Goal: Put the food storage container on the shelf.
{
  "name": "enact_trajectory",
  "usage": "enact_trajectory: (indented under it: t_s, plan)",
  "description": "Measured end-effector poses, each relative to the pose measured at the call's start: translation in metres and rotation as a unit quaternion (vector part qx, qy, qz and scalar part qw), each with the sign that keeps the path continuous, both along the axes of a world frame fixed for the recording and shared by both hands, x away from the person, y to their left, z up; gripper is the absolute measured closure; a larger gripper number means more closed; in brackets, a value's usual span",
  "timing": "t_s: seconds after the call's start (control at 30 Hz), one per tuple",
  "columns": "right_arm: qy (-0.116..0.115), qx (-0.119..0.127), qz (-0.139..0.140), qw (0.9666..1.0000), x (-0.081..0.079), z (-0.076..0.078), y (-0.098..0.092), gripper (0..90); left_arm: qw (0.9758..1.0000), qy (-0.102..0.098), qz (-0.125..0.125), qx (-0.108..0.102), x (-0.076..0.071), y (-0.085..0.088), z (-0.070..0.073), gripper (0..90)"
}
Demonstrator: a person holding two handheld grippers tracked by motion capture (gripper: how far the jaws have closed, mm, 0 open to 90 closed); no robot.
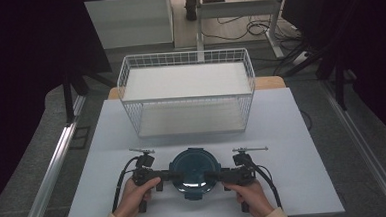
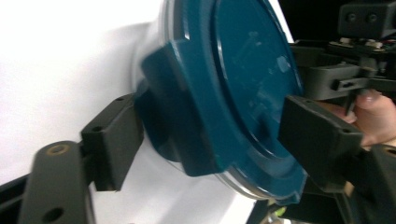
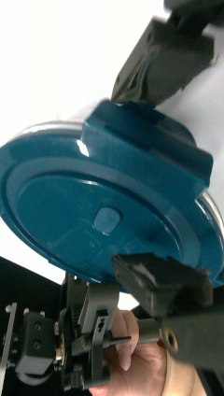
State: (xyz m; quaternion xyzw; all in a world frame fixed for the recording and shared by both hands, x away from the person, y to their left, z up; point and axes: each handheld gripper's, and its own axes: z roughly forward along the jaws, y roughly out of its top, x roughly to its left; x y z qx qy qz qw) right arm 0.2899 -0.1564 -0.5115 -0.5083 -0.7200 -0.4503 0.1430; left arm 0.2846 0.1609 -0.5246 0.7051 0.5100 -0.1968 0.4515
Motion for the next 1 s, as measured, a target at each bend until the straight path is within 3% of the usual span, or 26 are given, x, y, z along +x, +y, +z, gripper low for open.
enact_trajectory:
  t_s: [0.1,0.2,0.3,0.57,0.8,1.0]
  plan:
    - [0.005,-0.006,-0.007,0.9999,0.0,0.0,0.001,26.9,0.9998,0.01,0.01,-0.012,0.0,0.002,-0.002,28.1]
    - [0.018,0.007,-0.012,0.9997,0.002,-0.001,-0.002,30.6,0.9996,0.017,0.015,-0.019,-0.001,0.004,-0.002,30.2]
    - [0.034,0.021,-0.018,0.999,0.003,-0.001,-0.006,34.7,0.9996,0.012,0.016,-0.019,-0.003,0.005,0.0,32.4]
    - [0.022,0.027,-0.021,0.9992,-0.005,0.007,-0.008,40.3,0.9995,-0.011,0.021,-0.02,-0.018,0.007,0.008,39.3]
    - [-0.017,0.014,-0.007,0.9997,-0.013,0.015,-0.009,41.3,0.999,-0.036,0.02,-0.015,-0.025,0.006,0.016,43.8]
    - [-0.052,0.02,0.002,0.9985,-0.015,0.025,-0.013,41.4,0.998,-0.059,0.015,-0.018,-0.03,0.004,0.027,45.3]
